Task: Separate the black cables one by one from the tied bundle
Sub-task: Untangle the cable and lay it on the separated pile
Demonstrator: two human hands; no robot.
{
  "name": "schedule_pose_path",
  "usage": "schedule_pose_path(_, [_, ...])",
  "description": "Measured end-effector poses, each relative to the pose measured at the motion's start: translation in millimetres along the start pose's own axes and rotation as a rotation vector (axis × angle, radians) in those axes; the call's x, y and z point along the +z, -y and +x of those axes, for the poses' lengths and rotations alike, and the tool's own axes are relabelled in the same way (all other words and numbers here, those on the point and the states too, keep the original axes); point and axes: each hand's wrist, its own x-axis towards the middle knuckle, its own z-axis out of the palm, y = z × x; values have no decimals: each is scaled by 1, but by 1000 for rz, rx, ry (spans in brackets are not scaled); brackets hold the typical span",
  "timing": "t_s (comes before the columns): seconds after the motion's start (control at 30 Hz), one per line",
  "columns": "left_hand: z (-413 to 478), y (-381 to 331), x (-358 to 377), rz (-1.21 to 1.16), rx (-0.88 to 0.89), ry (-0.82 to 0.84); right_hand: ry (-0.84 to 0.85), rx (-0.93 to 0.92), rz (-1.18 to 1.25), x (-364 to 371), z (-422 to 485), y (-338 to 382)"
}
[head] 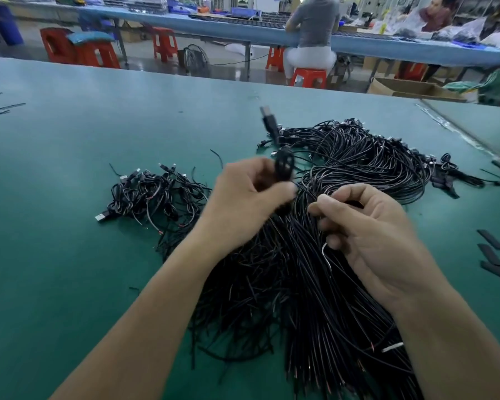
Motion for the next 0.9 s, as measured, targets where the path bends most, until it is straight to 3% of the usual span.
schedule_pose_path(0.17, [15,16,-43,29,-165,-476,50,40,-180,-5,2,-3])
schedule_pose_path(0.33, [20,48,-70,53,-246,-854,14,23,-643,-15,5,-13])
schedule_pose_path(0.43, [21,68,-75,111,-334,-881,4,-18,-925,-20,5,-17])
schedule_pose_path(0.67, [18,76,-66,315,-550,-754,18,-5,-1314,3,-10,-28])
schedule_pose_path(0.8, [17,67,-58,459,-477,-703,-52,-65,-1379,11,-14,-34])
schedule_pose_path(0.9, [14,52,-49,576,-306,-685,-35,-9,-1292,8,-12,-37])
